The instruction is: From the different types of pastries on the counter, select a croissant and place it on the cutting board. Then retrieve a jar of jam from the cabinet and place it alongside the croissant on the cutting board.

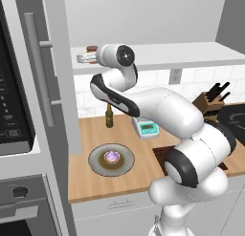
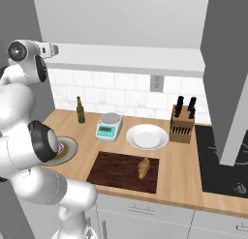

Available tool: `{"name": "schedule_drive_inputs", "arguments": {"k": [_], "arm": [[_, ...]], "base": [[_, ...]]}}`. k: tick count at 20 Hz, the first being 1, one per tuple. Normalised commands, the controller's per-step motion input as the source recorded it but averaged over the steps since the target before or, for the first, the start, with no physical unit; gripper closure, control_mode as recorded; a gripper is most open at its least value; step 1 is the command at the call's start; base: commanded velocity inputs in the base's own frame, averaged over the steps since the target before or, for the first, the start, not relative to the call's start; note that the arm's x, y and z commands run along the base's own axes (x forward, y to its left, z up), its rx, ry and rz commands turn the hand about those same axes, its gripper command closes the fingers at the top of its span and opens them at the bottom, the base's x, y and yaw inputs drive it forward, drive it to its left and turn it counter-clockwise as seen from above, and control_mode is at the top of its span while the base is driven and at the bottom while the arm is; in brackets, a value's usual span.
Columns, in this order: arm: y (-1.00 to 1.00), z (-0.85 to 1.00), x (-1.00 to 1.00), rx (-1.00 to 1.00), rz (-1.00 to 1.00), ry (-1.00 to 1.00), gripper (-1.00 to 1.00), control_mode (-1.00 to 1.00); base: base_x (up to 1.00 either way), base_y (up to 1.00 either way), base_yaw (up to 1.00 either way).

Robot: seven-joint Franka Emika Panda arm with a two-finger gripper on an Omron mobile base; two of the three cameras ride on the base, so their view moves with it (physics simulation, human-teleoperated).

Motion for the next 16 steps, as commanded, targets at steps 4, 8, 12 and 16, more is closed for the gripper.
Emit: {"name": "schedule_drive_inputs", "arguments": {"k": [4,8,12,16], "arm": [[0.0,0.0,0.25,0.0,0.0,0.0,-1.0,-1.0],[0.03,-0.02,0.16,0.0,0.0,0.0,-1.0,-1.0],[0.09,-0.08,0.06,0.0,0.0,0.0,-1.0,-1.0],[0.09,-0.1,0.03,0.0,0.0,0.0,-1.0,-1.0]], "base": [[0.0,0.0,0.0],[0.0,0.0,0.0],[0.0,0.0,0.0],[0.0,0.0,0.0]]}}
